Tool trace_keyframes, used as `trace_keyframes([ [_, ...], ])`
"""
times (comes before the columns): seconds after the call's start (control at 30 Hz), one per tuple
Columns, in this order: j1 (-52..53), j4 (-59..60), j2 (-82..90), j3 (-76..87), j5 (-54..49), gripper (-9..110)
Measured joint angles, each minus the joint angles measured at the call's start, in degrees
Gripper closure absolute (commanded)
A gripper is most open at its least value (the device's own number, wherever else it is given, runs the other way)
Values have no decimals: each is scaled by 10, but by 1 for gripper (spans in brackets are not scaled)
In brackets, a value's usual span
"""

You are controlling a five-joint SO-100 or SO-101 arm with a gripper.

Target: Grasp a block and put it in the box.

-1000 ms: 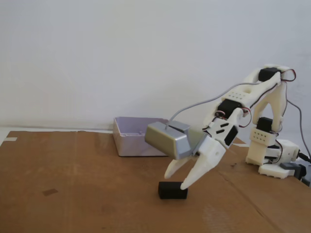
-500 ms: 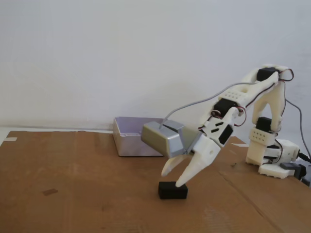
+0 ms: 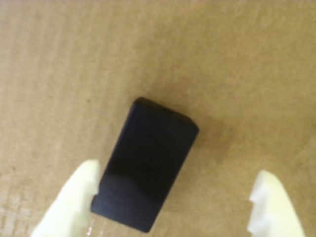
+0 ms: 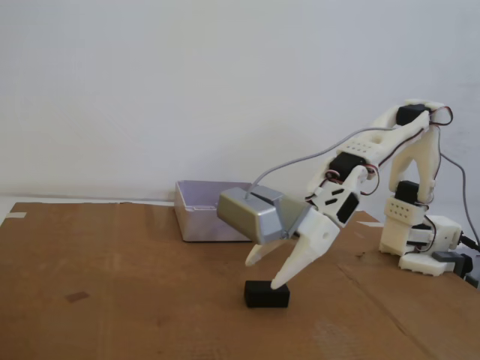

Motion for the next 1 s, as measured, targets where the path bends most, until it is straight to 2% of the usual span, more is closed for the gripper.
trace_keyframes([
  [1.0,-22,25,-50,-25,1,64],
])
